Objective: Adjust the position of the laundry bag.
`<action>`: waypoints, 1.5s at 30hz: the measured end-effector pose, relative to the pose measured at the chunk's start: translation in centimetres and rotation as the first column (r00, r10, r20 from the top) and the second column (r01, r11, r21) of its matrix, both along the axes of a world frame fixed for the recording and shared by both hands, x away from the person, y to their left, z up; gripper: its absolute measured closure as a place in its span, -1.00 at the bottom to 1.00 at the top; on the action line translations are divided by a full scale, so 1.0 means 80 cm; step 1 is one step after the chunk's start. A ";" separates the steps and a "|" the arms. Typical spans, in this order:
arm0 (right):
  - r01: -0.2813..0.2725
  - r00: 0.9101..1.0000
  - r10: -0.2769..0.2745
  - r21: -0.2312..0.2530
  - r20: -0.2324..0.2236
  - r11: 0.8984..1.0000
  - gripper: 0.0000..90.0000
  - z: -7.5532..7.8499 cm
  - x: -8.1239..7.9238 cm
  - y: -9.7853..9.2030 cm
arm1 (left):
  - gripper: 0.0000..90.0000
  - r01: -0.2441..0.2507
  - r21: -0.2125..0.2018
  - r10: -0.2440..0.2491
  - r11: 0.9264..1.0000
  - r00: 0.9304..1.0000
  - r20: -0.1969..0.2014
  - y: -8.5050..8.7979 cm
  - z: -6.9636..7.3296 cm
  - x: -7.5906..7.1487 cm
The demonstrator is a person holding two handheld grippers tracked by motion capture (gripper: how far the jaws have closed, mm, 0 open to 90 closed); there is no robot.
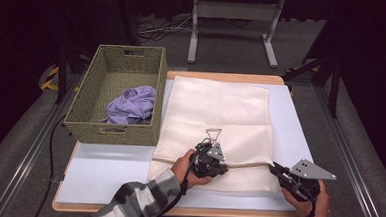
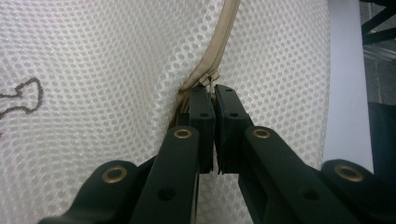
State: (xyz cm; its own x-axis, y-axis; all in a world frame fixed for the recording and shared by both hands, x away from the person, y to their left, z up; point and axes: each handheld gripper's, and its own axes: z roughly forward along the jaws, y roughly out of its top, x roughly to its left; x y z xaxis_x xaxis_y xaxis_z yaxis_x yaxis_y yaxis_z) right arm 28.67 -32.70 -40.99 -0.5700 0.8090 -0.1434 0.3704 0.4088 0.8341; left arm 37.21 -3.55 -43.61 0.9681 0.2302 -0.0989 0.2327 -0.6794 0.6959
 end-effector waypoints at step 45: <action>0.053 0.999 -0.053 0.001 0.003 0.999 0.87 -0.002 0.004 -0.007 | 0.95 -0.051 0.035 0.052 0.998 0.999 -0.013 0.081 -0.001 -0.001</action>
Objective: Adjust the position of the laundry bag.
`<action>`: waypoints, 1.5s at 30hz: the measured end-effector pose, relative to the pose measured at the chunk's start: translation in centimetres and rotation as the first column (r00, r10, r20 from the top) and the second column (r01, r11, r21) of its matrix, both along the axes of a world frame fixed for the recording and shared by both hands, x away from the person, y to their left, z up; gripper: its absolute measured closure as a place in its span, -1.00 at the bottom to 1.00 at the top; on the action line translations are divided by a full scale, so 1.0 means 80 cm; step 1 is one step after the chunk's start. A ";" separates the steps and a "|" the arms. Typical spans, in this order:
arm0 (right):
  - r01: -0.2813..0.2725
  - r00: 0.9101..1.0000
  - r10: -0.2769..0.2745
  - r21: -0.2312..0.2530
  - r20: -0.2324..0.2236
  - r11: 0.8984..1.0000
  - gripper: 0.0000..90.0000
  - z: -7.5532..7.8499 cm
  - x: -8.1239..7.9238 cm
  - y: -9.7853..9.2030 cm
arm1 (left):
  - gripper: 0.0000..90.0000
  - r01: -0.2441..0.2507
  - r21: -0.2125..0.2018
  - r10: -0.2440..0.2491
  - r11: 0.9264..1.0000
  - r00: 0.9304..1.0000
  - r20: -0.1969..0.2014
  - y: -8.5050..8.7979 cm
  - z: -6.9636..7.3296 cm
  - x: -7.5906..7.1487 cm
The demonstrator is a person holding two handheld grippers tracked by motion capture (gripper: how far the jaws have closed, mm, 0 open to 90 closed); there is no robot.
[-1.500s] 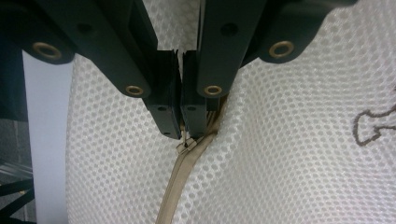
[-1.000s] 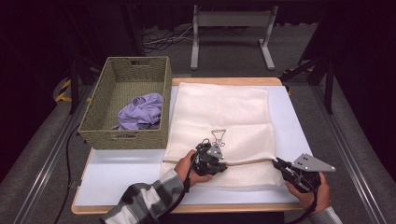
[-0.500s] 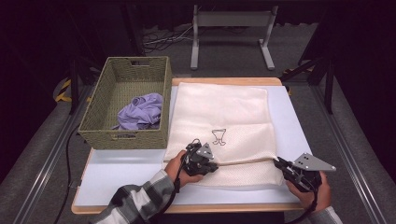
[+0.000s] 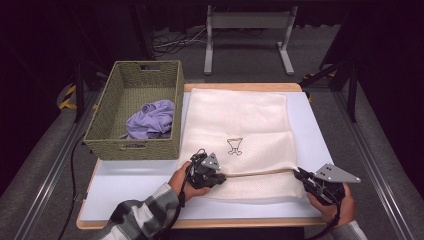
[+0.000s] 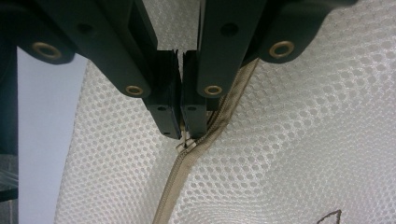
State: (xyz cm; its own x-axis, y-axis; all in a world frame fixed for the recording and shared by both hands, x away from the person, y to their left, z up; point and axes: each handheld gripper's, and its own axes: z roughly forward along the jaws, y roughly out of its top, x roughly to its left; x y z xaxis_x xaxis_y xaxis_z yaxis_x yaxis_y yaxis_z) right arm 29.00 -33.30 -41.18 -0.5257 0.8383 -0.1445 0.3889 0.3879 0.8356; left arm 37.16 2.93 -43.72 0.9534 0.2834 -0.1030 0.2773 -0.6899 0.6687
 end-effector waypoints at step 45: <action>0.035 0.999 -0.035 0.004 0.007 0.999 0.87 0.000 0.002 -0.006 | 0.95 -0.090 0.003 0.090 0.996 0.996 -0.005 0.094 0.001 -0.006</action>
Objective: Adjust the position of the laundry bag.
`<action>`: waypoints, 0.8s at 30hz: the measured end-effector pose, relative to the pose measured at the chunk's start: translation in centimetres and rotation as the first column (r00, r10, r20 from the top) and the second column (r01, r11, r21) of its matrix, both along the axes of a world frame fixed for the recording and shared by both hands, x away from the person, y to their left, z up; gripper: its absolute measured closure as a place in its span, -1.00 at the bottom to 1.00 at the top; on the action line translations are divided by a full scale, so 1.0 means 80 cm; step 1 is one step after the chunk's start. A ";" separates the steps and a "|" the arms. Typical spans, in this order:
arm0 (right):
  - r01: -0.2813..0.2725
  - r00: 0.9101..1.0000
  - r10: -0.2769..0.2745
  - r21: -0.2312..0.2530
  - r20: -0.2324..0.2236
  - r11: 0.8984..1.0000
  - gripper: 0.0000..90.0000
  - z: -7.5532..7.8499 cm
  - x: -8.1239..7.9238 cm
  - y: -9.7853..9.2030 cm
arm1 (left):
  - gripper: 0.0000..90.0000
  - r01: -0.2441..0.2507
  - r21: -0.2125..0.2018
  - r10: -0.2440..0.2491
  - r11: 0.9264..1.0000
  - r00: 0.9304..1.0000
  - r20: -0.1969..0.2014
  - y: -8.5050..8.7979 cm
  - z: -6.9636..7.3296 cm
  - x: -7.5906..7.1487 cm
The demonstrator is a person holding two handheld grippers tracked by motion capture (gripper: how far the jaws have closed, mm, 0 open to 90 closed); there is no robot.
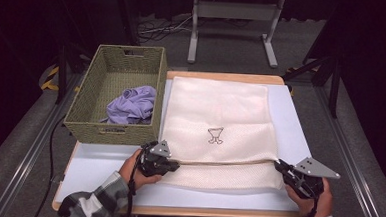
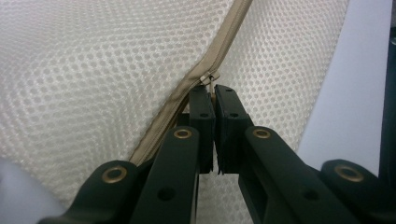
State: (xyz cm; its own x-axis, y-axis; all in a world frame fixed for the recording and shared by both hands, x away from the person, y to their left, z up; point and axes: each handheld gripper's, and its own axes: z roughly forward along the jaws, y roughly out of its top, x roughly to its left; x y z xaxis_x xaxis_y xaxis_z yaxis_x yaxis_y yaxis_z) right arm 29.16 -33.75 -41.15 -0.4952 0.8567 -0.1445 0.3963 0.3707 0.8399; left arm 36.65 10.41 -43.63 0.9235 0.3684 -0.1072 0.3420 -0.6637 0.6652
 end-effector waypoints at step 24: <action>0.008 1.000 -0.008 -0.003 0.001 1.000 0.87 -0.001 0.003 -0.002 | 0.94 -0.049 -0.001 0.049 0.999 0.999 0.004 0.035 -0.002 -0.005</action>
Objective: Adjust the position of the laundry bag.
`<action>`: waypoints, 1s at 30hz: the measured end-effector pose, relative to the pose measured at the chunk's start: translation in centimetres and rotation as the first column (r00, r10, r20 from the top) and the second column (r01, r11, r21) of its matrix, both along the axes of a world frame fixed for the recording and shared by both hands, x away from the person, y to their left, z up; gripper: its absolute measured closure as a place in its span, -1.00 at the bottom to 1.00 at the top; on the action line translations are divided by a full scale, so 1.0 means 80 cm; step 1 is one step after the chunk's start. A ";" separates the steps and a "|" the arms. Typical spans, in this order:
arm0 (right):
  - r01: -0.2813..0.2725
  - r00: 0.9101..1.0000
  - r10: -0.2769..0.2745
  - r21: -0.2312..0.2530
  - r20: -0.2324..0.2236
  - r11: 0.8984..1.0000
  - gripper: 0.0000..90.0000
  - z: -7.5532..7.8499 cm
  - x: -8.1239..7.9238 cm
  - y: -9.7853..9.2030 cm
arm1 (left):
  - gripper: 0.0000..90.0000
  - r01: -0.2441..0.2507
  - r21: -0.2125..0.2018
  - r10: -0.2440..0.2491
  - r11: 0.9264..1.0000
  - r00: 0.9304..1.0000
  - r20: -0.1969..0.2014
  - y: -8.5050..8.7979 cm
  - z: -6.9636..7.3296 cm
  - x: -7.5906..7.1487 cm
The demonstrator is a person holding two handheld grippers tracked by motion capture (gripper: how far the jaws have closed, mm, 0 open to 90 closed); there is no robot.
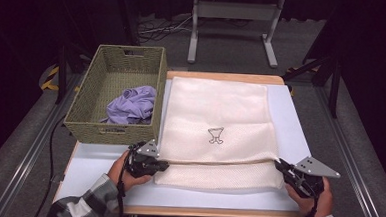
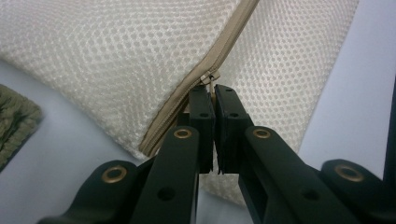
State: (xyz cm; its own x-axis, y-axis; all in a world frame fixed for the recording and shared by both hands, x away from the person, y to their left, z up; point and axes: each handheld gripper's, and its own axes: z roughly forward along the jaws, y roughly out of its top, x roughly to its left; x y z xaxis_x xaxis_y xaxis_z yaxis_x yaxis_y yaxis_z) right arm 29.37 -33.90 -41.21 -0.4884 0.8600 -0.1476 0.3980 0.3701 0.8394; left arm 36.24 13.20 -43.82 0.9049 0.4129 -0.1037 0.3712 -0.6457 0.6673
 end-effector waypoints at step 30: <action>0.005 1.000 -0.005 0.004 -0.005 1.000 0.87 0.000 0.000 -0.002 | 0.95 -0.023 0.013 0.023 1.000 1.000 0.000 0.018 -0.001 -0.001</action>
State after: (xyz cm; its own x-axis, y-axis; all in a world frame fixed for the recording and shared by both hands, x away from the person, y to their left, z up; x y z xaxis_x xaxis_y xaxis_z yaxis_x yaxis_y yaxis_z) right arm 29.33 -34.04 -41.18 -0.4845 0.8633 -0.1417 0.4041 0.3645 0.8390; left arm 36.14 14.66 -43.90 0.8952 0.4348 -0.0980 0.3858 -0.6457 0.6590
